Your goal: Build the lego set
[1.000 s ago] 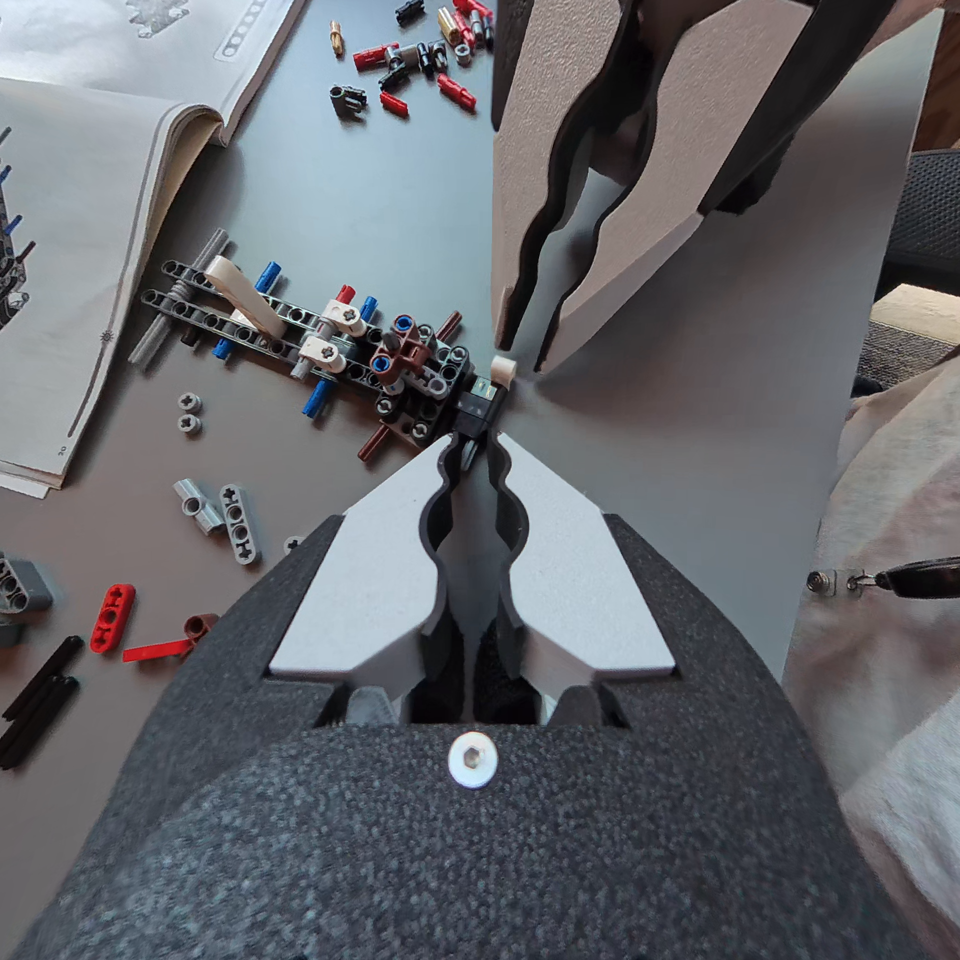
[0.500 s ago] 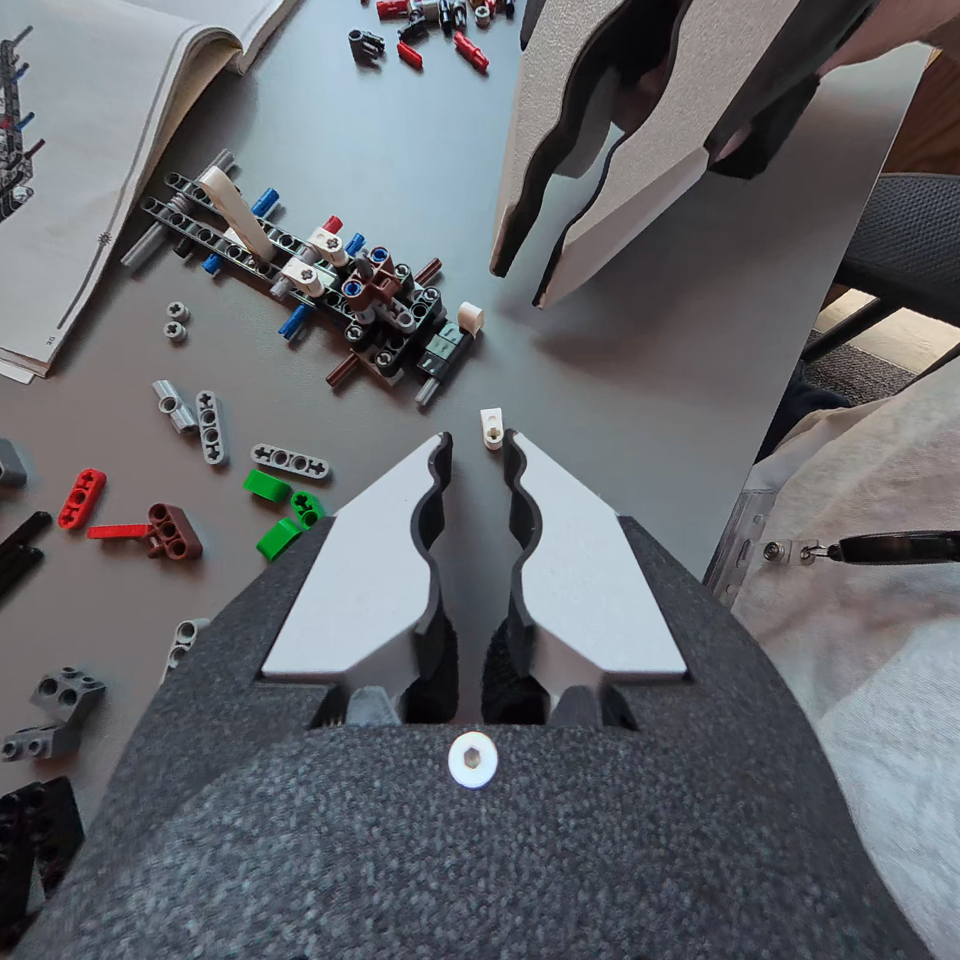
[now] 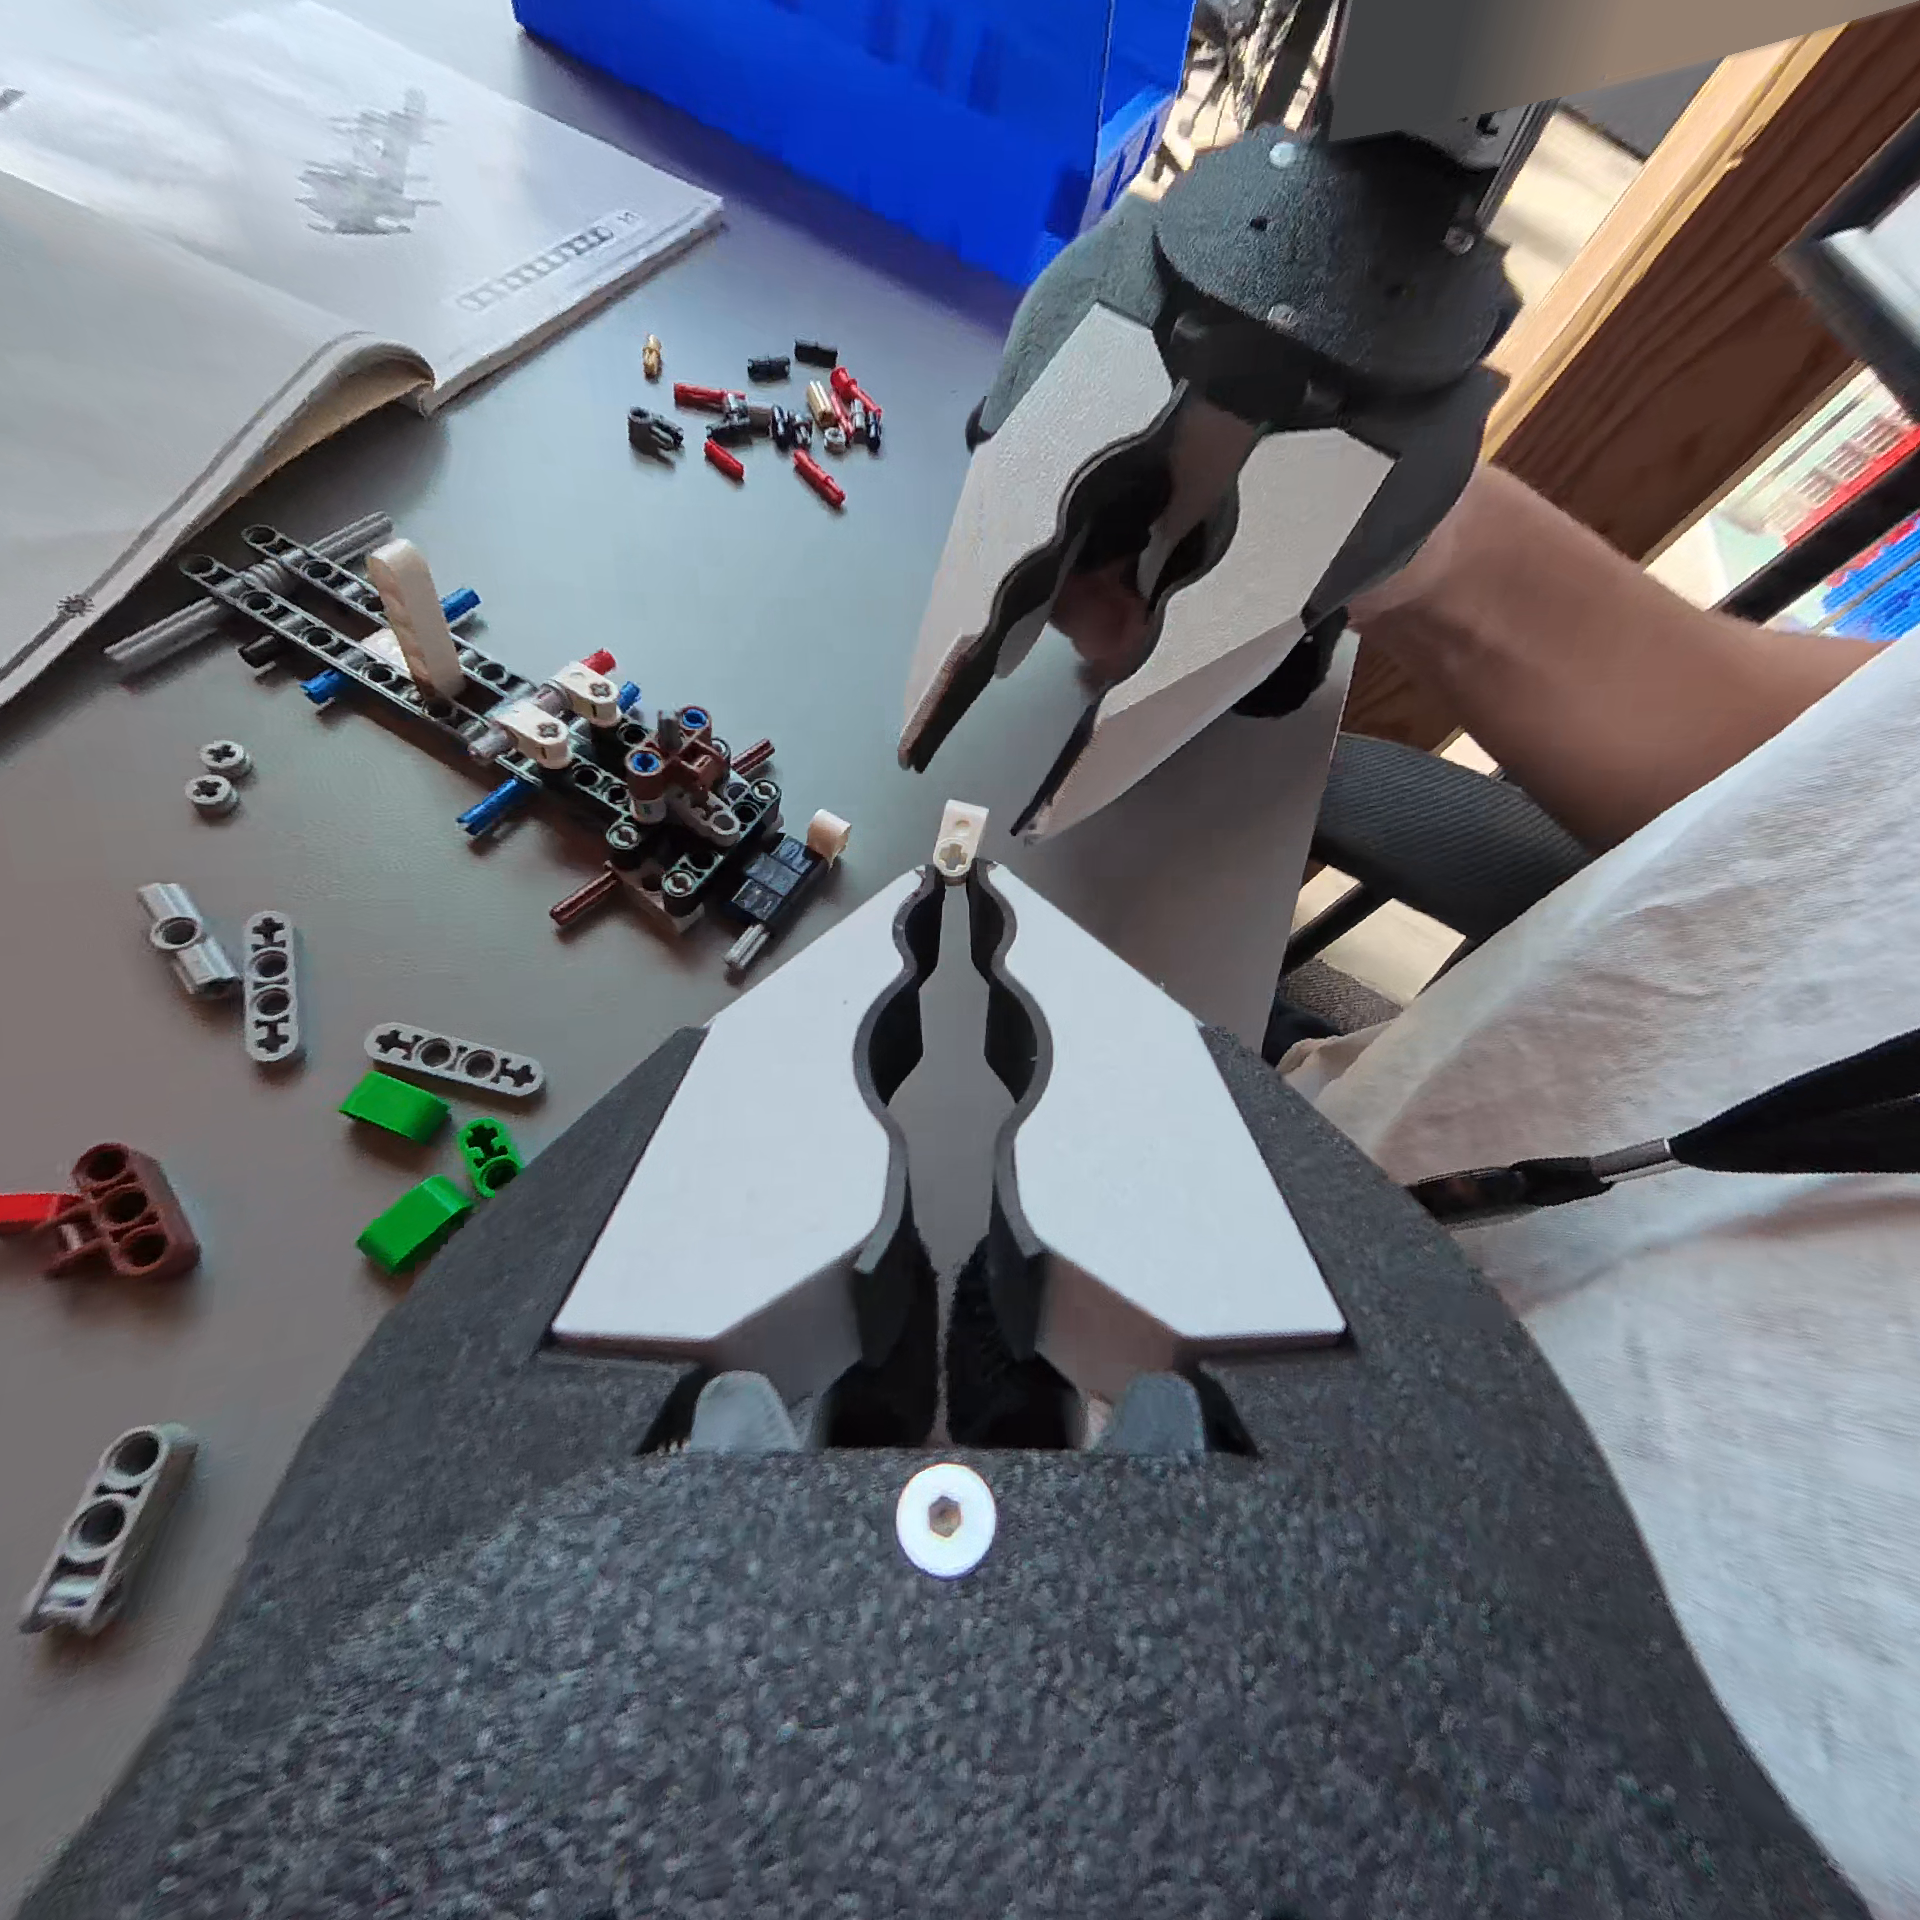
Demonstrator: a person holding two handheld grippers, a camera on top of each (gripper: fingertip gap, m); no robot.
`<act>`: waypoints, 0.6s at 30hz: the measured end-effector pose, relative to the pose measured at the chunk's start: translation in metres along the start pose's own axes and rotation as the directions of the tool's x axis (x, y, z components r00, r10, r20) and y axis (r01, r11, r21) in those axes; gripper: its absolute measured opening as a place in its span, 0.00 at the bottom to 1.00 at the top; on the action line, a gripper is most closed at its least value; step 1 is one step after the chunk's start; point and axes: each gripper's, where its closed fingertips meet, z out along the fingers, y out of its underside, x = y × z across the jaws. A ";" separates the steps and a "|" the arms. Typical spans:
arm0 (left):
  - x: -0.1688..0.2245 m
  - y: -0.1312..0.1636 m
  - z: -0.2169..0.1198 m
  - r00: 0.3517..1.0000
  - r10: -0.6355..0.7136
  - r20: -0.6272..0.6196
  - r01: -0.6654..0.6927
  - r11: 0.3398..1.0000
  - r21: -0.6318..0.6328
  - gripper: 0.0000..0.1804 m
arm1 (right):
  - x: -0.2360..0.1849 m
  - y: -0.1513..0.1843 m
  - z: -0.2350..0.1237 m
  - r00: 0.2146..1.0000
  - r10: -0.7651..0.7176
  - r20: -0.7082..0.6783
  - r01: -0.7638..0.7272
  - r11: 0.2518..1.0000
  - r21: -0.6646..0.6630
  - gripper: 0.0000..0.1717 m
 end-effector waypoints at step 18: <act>0.018 -0.015 -0.008 0.978 -0.163 -0.131 0.176 0.980 0.089 0.01 | -0.014 -0.005 -0.021 0.968 0.213 0.132 -0.218 0.976 0.024 0.14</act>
